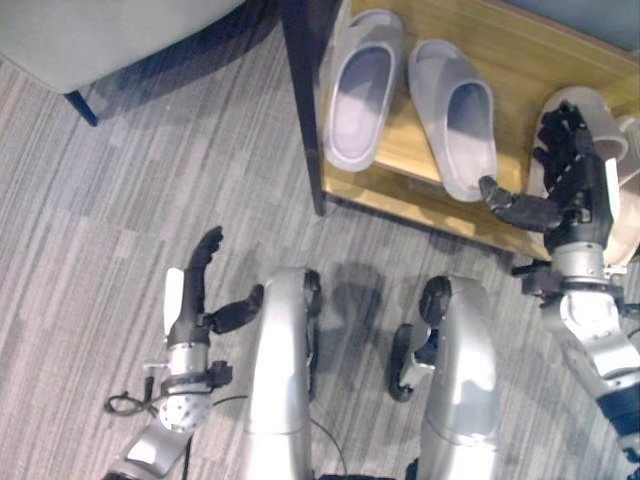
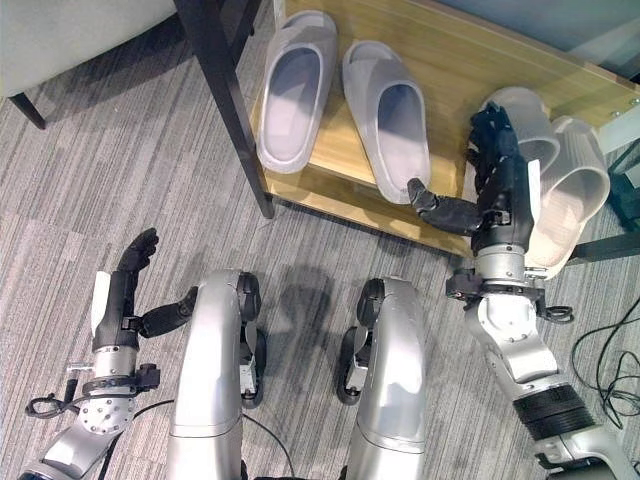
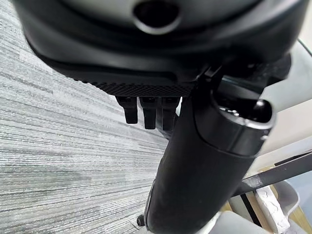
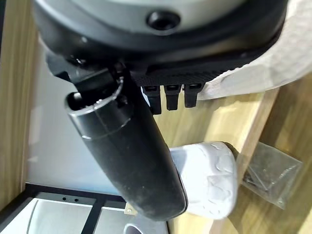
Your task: Arrange the slippers neatly on the shoe rack.
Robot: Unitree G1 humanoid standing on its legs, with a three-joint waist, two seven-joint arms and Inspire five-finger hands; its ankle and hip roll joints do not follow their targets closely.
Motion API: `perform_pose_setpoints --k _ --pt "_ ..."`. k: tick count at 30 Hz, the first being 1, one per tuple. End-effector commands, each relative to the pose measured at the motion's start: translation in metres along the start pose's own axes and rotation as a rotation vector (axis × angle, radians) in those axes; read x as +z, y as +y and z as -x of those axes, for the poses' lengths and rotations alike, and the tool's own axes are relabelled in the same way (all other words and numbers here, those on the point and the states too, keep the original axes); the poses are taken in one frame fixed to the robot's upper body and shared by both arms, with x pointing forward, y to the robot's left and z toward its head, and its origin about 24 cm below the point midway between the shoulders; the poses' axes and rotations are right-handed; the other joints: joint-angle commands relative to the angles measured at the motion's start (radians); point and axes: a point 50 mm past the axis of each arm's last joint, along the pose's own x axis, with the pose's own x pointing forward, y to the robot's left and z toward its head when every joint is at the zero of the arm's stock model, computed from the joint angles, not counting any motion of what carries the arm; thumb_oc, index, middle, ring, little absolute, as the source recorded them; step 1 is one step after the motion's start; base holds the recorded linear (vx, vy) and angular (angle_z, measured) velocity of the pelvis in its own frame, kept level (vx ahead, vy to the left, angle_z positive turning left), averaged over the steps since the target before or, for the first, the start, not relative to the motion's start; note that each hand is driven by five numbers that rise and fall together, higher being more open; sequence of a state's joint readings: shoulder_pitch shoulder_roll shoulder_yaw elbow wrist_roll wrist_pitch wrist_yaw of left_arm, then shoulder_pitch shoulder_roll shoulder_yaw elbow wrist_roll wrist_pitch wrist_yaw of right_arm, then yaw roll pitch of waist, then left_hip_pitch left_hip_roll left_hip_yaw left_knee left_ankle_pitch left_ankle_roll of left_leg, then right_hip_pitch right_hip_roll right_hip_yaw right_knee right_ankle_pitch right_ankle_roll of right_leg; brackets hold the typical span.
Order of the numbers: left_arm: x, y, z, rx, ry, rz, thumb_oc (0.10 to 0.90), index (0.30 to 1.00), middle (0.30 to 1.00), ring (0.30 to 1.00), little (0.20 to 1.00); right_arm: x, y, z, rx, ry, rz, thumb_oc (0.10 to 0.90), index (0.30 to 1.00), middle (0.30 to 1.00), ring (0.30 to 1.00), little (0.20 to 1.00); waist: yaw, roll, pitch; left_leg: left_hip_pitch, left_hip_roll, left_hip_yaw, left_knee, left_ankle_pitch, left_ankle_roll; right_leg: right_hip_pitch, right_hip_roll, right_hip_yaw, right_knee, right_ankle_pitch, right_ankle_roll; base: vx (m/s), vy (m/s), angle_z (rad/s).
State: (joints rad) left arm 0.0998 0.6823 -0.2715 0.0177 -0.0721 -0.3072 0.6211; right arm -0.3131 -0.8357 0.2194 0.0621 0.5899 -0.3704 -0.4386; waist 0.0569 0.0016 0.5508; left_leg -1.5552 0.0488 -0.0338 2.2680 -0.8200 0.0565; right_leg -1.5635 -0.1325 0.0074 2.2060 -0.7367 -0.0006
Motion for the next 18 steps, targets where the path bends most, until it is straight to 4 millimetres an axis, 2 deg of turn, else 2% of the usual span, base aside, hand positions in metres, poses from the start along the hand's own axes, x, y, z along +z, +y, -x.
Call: perform_pose_setpoints --k 1,8,18 --pt "0.027 -0.001 -0.003 0.017 -0.140 0.081 0.800 0.900 0.900 0.900 0.900 0.069 0.003 -0.022 0.042 -0.340 -0.040 0.800 0.900 0.900 0.900 0.900 0.030 -0.018 -0.031 -0.015 -0.045 -0.099 -0.070 0.006 0.000 -0.007 -0.036 0.045 -0.073 0.045 -0.061 0.00 0.000 0.00" --pt "0.028 -0.001 -0.004 0.017 -0.141 0.083 0.800 0.900 0.900 0.900 0.900 0.067 0.017 -0.018 0.112 -0.332 -0.054 0.800 0.900 0.900 0.900 0.900 0.033 -0.016 -0.031 -0.015 -0.045 -0.099 -0.072 0.007 -0.001 -0.007 -0.036 0.044 -0.072 0.043 -0.061 0.00 0.000 0.00" --pt "0.035 0.003 0.002 0.058 -0.211 0.032 0.800 0.900 0.900 0.900 0.900 0.052 0.025 0.015 0.217 -0.263 -0.024 0.800 0.900 0.900 0.900 0.900 0.034 -0.034 -0.031 -0.015 -0.050 -0.103 -0.095 0.022 -0.006 -0.007 -0.042 0.048 -0.082 0.048 -0.066 0.00 -0.004 0.00"
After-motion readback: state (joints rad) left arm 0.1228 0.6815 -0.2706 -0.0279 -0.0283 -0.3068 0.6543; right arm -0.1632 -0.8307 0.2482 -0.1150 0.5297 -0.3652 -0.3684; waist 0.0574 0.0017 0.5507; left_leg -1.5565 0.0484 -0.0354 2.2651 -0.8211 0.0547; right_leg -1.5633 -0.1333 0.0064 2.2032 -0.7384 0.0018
